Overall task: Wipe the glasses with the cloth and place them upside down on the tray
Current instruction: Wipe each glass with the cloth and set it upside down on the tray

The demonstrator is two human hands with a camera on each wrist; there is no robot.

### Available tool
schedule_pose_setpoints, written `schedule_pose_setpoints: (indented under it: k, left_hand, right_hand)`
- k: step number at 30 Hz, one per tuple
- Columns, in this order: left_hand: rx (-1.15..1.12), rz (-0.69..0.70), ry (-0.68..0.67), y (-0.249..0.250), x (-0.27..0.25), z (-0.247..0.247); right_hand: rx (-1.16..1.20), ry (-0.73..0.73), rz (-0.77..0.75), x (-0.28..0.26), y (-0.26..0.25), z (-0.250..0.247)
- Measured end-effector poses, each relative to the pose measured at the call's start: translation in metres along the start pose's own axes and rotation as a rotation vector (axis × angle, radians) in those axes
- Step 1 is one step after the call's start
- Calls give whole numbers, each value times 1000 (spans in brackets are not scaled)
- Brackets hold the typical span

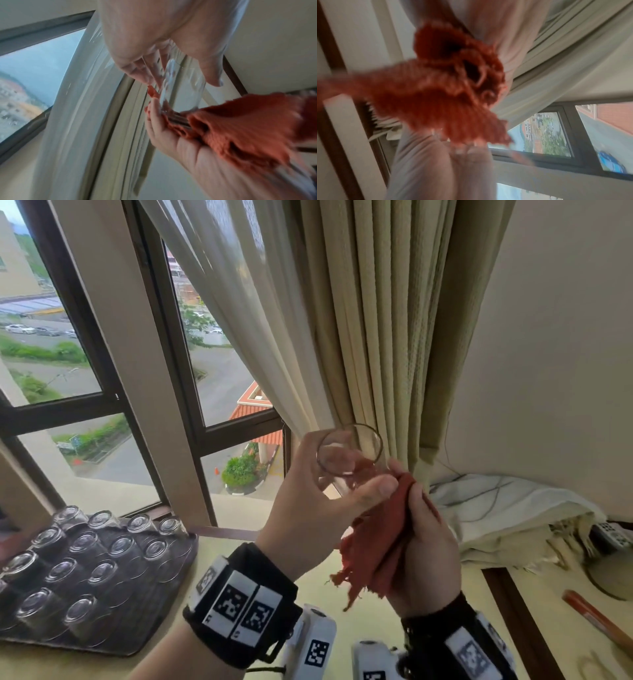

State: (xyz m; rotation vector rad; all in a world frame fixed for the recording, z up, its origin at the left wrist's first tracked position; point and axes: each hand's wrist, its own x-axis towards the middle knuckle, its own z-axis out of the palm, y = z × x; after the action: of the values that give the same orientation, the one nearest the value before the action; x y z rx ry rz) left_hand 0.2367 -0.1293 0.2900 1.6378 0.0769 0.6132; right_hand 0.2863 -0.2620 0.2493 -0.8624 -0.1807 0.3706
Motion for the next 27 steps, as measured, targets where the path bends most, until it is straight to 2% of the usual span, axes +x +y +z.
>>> schedule_pose_setpoints:
  k: [3, 6, 9, 12, 15, 19, 21, 24, 27]
  left_hand:
    - [203, 53, -2, -5, -8, -4]
    - [341, 133, -1, -6, -11, -12]
    - [458, 189, -152, -2, -7, -29]
    - [563, 311, -288, -7, -8, -40]
    - [528, 386, -218, -21, -15, -42]
    - [396, 286, -23, -37, -24, -41]
    - [369, 205, 65, -41, -26, -38]
    - [371, 140, 159, -42, -23, -36]
    - [256, 101, 132, -35, -22, -39]
  right_hand:
    - [120, 23, 83, 6, -2, 1]
    - [42, 73, 79, 13, -5, -2]
    - [-146, 40, 122, 20, -19, 3]
    - [-319, -22, 203, 25, -29, 7]
    - [-341, -58, 283, 26, -31, 13]
    - [-286, -9, 349, 18, -15, 14]
    - [-251, 49, 265, 12, 2, 11]
    - [-436, 113, 12, 0, 28, 11]
    - [-620, 65, -261, -7, 24, 17]
